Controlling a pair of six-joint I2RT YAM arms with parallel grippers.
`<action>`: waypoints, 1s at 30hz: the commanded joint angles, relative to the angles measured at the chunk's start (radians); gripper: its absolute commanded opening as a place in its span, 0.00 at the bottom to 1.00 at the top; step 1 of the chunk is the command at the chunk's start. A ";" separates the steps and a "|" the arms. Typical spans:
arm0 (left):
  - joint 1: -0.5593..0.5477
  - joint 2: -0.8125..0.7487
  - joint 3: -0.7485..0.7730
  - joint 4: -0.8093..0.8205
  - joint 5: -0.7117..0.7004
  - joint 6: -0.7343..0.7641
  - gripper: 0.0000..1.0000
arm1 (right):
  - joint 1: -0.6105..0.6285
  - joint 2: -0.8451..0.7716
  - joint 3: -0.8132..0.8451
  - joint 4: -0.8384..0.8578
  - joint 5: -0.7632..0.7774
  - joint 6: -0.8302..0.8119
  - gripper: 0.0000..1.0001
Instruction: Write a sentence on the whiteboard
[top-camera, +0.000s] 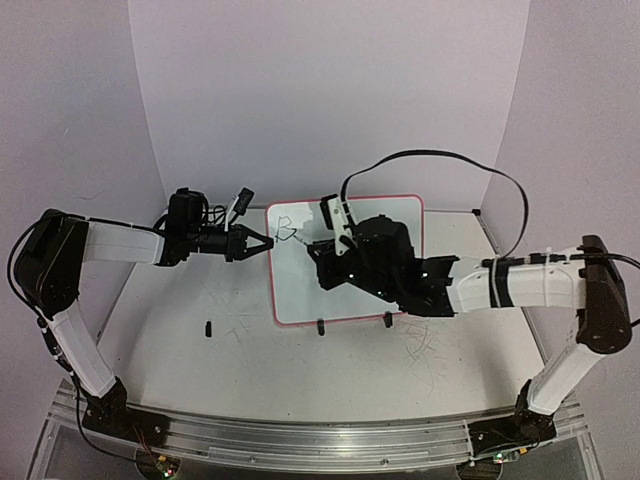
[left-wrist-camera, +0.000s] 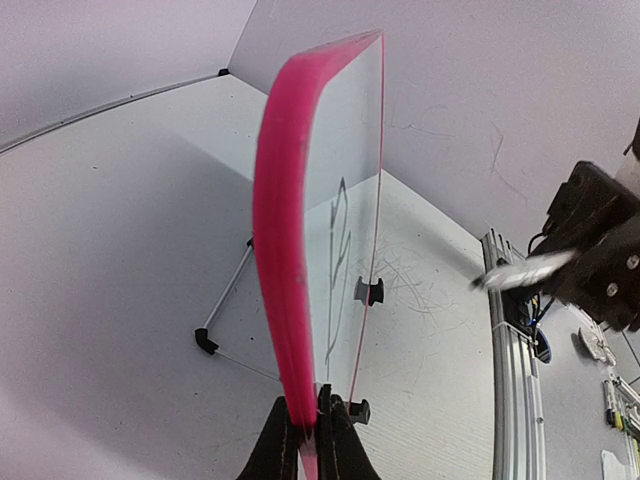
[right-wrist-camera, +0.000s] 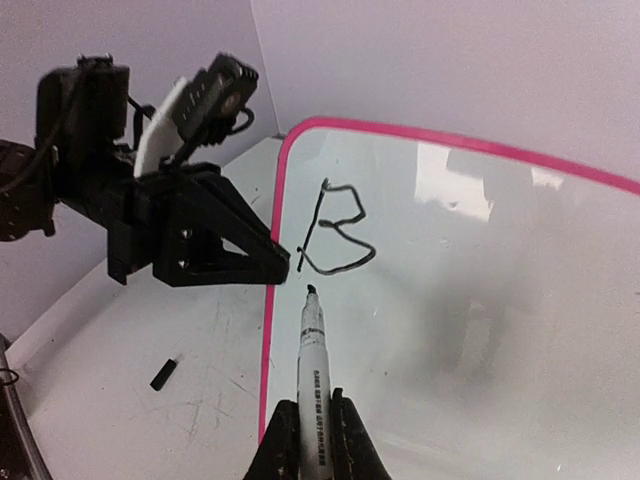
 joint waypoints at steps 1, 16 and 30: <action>-0.001 -0.046 -0.004 0.046 -0.025 0.059 0.00 | -0.014 -0.089 -0.061 0.101 0.025 -0.039 0.00; -0.002 -0.061 -0.005 0.047 -0.029 0.055 0.00 | -0.015 -0.011 0.039 0.026 0.027 -0.071 0.00; -0.002 -0.065 -0.005 0.047 -0.032 0.055 0.00 | -0.015 0.052 0.091 0.011 -0.001 -0.086 0.00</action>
